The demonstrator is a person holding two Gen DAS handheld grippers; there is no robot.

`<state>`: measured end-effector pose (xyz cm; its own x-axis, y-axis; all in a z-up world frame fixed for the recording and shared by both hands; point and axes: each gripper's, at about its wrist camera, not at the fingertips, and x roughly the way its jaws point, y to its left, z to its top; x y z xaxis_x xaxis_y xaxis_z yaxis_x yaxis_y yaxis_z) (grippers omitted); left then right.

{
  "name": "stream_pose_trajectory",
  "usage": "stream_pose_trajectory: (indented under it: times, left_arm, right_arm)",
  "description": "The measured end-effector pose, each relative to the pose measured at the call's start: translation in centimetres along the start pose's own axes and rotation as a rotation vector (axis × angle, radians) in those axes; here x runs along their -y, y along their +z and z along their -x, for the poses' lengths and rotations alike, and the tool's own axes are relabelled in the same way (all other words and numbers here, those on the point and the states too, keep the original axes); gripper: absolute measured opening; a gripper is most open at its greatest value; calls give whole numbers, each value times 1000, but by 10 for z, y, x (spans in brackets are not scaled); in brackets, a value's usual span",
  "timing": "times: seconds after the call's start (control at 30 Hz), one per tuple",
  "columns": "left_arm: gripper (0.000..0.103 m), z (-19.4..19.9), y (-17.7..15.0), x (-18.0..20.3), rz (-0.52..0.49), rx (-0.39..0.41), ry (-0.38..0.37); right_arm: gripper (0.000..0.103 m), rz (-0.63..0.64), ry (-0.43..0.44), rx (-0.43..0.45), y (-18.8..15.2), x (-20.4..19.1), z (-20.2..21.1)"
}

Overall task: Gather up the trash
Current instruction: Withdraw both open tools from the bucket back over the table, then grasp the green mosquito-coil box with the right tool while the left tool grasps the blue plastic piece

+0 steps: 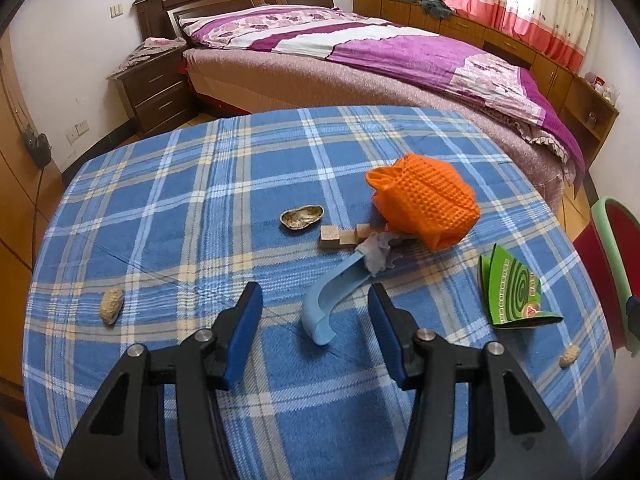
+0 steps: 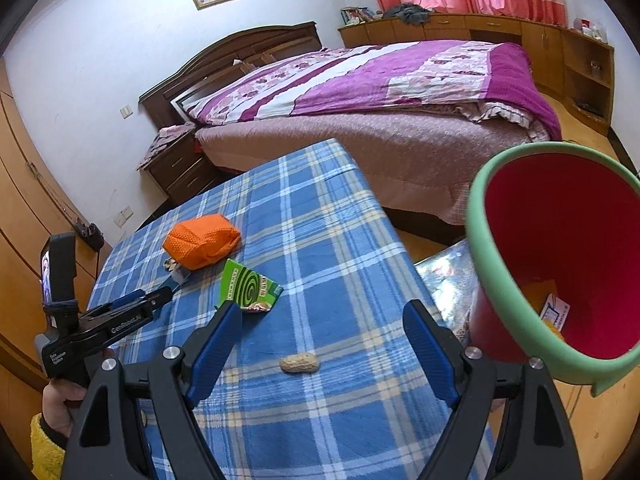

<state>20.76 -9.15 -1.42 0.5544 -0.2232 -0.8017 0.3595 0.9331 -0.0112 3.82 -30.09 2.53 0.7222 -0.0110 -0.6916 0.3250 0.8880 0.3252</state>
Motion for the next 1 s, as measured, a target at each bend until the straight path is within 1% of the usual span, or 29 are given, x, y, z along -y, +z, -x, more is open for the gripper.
stream_pose_trajectory:
  times: [0.07,0.1,0.17,0.2,0.23,0.3,0.57,0.8,0.83,0.93,1.0]
  left_arm:
    - [49,-4,0,0,1,-15,2]
    - [45,-7,0,0,5,-27,2]
    - [38,-7,1,-1,10,-21,1]
    - [32,-6,1,-1,13,-19,-4]
    - [22,-6,0,-2,14,-19,-7]
    - [14,-4,-1,-3,24,-16,-19]
    - [14,11,-14,-8,90,1,-57]
    - [14,27,-30,-19,204,25,-44]
    - [14,28,-32,-21,215,26,-40]
    - [14,31,-37,-27,249,26,-40]
    - [14,32,-40,-30,260,27,-42]
  right_arm:
    - [85,2,6,-8,0,-3,-4]
    - [85,4,10,-11,0,-4,-6]
    - [85,10,13,-17,-1,-7,-9]
    - [85,12,14,-19,-1,-8,-10]
    - [85,15,16,-22,-1,-9,-11]
    - [85,18,18,-26,-2,-10,-12]
    - [85,45,35,-51,-4,-20,-22]
    - [85,114,60,-95,-6,-43,-40]
    - [86,124,63,-101,-6,-46,-43]
    - [93,154,57,-112,-5,-56,-54]
    - [93,172,42,-121,-5,-61,-61]
